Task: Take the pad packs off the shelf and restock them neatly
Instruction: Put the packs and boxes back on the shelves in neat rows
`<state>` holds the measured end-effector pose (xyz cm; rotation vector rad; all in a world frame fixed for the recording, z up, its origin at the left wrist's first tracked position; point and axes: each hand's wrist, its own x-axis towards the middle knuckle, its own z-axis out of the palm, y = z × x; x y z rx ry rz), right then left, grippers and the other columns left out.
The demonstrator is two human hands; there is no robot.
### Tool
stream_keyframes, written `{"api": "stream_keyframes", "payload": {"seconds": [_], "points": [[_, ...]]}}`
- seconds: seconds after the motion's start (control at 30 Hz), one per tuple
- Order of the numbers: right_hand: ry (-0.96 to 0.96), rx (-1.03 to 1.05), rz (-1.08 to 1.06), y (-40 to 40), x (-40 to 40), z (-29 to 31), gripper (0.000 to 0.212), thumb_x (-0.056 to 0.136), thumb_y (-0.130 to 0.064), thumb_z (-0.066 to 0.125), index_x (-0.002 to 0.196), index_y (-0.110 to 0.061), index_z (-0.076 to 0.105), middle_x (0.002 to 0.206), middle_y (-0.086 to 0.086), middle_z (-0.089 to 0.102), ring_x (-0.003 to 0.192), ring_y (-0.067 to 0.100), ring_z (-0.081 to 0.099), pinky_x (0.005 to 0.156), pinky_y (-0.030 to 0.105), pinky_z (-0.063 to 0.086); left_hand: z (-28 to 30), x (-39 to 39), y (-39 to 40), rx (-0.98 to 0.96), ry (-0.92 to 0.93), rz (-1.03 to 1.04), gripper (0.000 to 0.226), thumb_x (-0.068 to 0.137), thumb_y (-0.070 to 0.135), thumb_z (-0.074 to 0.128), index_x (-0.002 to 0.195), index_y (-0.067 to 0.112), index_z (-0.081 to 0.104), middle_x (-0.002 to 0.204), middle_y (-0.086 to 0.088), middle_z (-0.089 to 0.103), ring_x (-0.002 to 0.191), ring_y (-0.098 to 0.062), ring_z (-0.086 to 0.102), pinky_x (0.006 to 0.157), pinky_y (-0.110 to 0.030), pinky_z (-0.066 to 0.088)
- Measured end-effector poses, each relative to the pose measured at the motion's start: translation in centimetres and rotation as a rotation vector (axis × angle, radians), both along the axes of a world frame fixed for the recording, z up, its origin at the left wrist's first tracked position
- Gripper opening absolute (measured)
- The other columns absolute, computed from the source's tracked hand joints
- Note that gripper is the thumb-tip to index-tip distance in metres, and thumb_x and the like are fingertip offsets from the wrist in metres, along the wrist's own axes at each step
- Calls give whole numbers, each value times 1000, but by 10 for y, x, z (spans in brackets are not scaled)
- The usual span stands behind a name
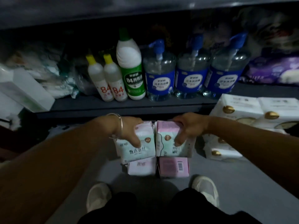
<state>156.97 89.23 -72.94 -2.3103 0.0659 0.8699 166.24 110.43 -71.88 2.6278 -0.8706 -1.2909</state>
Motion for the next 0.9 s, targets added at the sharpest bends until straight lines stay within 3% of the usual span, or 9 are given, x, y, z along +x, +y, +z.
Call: {"api": "stream_keyframes", "payload": {"seconds": [0.2,0.27,0.5,0.63,0.9], "points": [[-160,57,-51,-9,23,118,55,72,-21,79,120,-14,52,109,-2,63,95,15,63,78,24,52,117,33,-2,-109,-62,79,65,65,18,84,121,23,52,108,0,69,91,-20,70,81,-42,58],[-195,69,-71,-13,28,156,43,73,-17,77,112,-14,59,100,1,70,86,14,69,69,23,57,157,41,-2,-131,-124,68,64,60,24,86,117,26,56,104,3,71,89,-18,71,80,-41,58],[-419,60,-119,-22,40,268,40,72,-22,78,108,-13,64,93,5,75,82,21,73,74,40,59,279,54,-6,-258,-302,61,48,68,22,82,111,24,62,98,3,74,85,-17,72,78,-35,59],[-530,43,-114,-23,48,313,33,72,-21,77,103,-17,67,92,-1,75,81,14,72,73,28,58,325,65,-8,-298,-335,61,44,69,20,81,109,23,63,98,3,74,85,-17,72,77,-36,59],[-677,21,-199,-35,117,355,37,70,-16,80,103,-10,65,91,3,74,80,19,73,77,40,59,367,142,-13,-386,-458,70,55,65,25,84,113,20,58,101,-2,72,83,-21,73,76,-42,59]]}}
